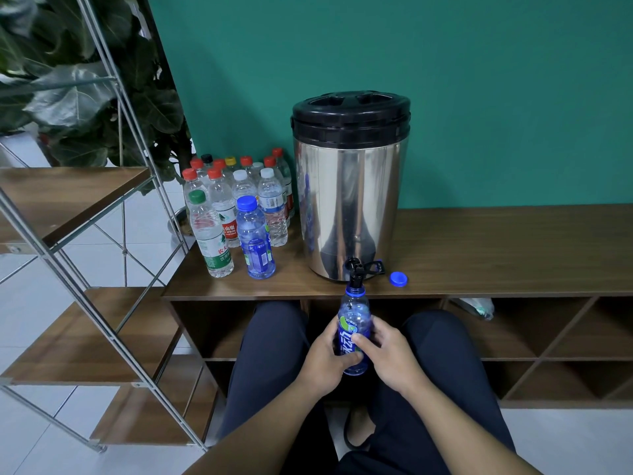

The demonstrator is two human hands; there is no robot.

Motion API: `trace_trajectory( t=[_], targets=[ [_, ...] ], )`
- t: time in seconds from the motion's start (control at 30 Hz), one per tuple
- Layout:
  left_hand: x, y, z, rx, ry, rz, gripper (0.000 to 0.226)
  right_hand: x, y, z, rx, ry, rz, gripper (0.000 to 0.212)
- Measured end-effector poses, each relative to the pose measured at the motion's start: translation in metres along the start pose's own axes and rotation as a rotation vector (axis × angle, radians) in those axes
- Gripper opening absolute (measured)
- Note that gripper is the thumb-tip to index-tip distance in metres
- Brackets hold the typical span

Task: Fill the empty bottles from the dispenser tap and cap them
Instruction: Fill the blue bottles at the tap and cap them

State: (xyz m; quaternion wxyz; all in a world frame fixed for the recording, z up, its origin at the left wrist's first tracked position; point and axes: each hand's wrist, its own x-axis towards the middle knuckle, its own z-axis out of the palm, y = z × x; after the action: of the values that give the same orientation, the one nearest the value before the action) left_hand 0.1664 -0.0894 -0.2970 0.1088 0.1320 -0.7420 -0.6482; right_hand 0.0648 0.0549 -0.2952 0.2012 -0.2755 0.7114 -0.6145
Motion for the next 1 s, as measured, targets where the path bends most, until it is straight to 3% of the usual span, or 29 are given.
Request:
trace_trajectory(
  t=[1.0],
  targets=[
    [-0.0015,0.0012,0.0000,0.011,0.003,0.006,0.077,-0.0013,-0.0021,-0.0005,-0.037,0.015,0.007,0.030]
  ],
)
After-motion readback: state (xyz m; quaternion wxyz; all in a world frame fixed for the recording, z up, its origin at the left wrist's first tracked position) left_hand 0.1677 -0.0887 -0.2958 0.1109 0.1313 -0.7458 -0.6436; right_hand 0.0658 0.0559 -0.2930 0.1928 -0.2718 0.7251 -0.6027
